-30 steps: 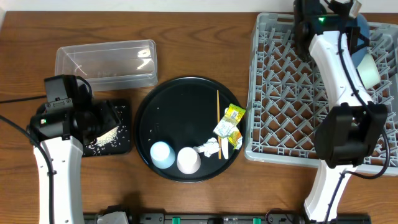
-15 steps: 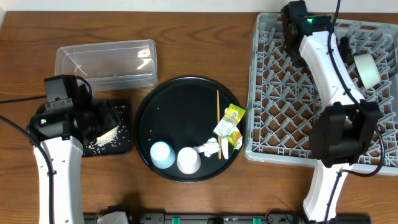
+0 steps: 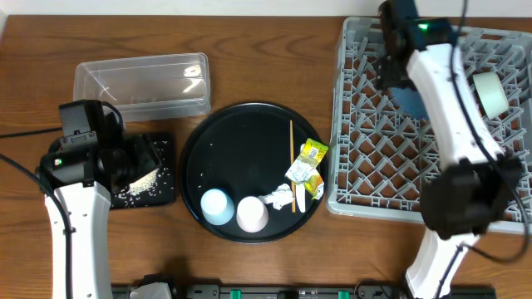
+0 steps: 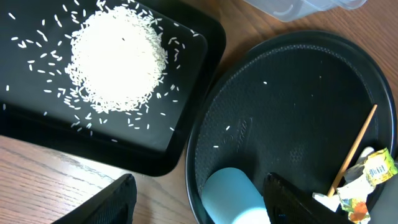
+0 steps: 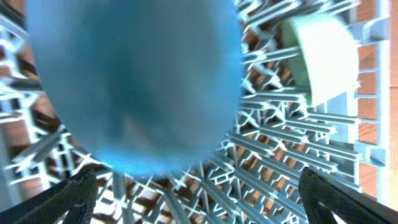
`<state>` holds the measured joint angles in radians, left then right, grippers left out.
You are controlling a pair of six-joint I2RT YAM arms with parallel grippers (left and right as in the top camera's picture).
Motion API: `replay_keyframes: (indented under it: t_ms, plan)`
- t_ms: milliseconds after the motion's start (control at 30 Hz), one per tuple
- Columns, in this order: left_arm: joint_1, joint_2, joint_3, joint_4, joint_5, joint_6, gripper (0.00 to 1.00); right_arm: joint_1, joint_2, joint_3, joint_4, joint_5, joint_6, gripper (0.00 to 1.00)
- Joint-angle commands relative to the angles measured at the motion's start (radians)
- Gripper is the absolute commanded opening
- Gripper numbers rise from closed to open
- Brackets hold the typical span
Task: Sort waste into correct bins and load items into the dishwasher rack
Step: 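Carry the teal bowl with the right gripper to the rack's far side, then lower the teal bowl into the rack and open the right gripper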
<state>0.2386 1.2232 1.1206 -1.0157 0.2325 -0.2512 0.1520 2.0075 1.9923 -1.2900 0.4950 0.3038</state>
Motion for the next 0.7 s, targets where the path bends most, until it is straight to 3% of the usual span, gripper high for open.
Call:
replay_keyframes:
  t_ms: [0, 200, 333, 367, 667]
  plan:
    - [0.002, 0.0, 0.007, -0.006, -0.005, 0.002, 0.67, 0.012, -0.126, 0.008, 0.0, -0.076, -0.051, 0.99]
    - [0.002, 0.0, 0.007, -0.005, -0.005, 0.002, 0.67, 0.012, -0.223, 0.008, -0.028, -0.447, -0.248, 0.99]
    - [0.002, 0.0, 0.007, -0.005, -0.005, 0.002, 0.67, 0.015, -0.229, 0.007, -0.105, -0.636, -0.261, 0.99]
    - [0.002, 0.0, 0.007, -0.005, -0.005, 0.002, 0.71, 0.019, -0.225, 0.005, -0.127, -0.658, -0.261, 0.99]
    - [-0.126, 0.004, 0.002, -0.068, 0.013, -0.001, 0.78, 0.055, -0.223, -0.028, -0.188, -0.657, -0.233, 0.99]
